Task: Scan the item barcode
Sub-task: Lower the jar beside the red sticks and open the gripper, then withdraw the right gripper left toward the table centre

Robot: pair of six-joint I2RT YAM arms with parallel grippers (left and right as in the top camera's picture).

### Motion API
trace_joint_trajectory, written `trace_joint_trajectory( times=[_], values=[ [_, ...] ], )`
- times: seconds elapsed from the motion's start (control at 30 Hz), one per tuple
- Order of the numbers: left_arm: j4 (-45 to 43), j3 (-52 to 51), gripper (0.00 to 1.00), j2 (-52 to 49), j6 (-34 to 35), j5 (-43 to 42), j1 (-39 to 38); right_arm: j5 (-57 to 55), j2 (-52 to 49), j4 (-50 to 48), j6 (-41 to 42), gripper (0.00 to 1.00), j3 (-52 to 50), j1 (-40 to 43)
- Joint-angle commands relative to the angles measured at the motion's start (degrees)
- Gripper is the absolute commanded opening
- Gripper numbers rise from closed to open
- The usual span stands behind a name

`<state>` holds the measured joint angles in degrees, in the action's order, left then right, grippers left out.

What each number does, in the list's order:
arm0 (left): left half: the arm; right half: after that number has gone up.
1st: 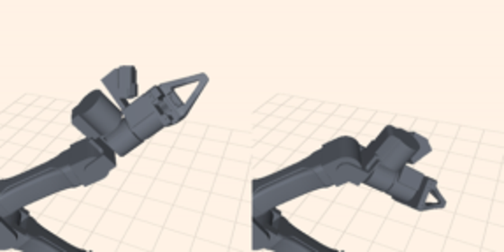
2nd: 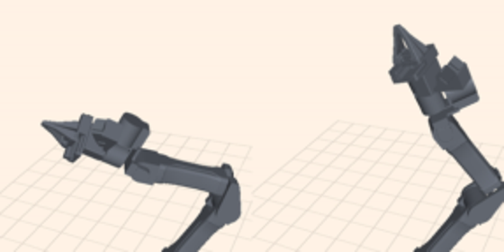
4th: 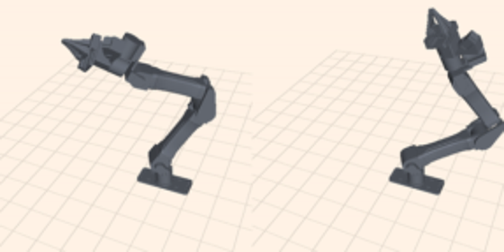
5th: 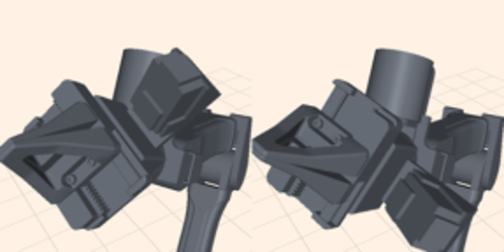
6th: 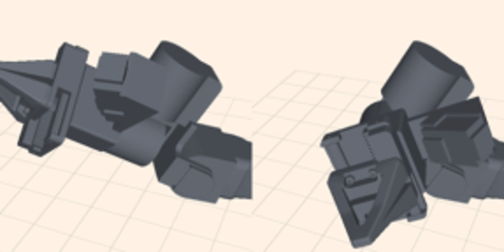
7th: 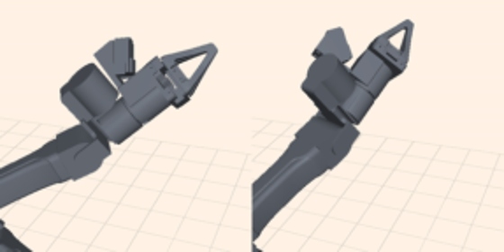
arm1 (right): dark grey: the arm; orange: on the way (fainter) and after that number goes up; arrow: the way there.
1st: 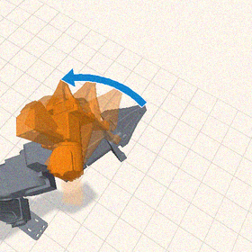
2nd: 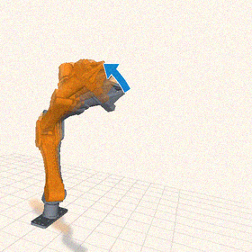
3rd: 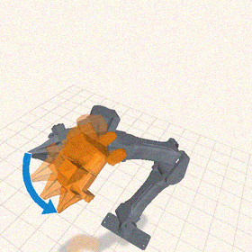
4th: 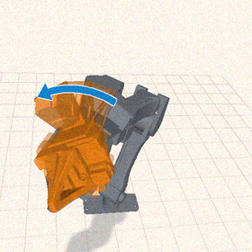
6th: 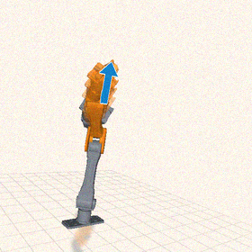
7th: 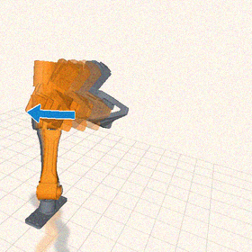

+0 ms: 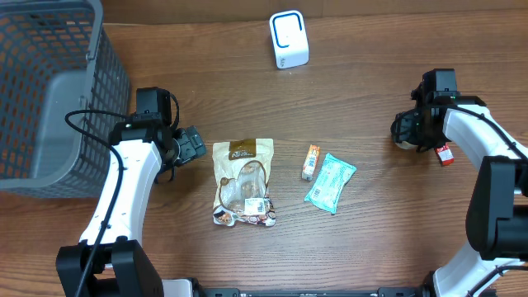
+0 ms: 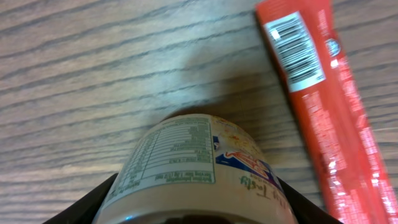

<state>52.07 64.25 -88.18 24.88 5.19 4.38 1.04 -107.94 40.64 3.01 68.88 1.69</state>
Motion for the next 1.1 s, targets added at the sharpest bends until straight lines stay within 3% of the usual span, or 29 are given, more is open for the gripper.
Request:
trace_joint_trajectory(
  times=[0.0, 0.1, 0.23, 0.27, 0.33, 0.73, 1.07],
  values=[
    [0.0, 0.8, 1.00, 0.1, -0.7, 0.6, 0.1, 0.3, 0.5, 0.3, 0.2, 0.18, -0.3, -0.1],
    [0.0, 0.8, 1.00, 0.1, -0.7, 0.6, 0.1, -1.9, 0.5, 0.8, 0.2, 0.24, -0.3, -0.1],
    [0.0, 0.8, 1.00, 0.1, -0.7, 0.6, 0.1, -2.0, 0.5, 0.8, 0.2, 0.48, -0.3, -0.1],
    [0.0, 0.8, 1.00, 0.1, -0.7, 0.6, 0.1, -2.0, 0.5, 0.8, 0.2, 0.59, -0.3, -0.1],
    [0.0, 0.8, 1.00, 0.1, -0.7, 0.6, 0.1, -2.0, 0.5, 0.8, 0.2, 1.00, -0.3, -0.1],
    [0.0, 0.8, 1.00, 0.1, -0.7, 0.6, 0.1, -2.0, 1.6, 4.1, 0.2, 1.00, 4.8, -0.1],
    [0.0, 0.8, 1.00, 0.1, -0.7, 0.6, 0.1, -0.7, 6.3, 16.4, 0.3, 1.00, 18.4, -1.2]
  ],
)
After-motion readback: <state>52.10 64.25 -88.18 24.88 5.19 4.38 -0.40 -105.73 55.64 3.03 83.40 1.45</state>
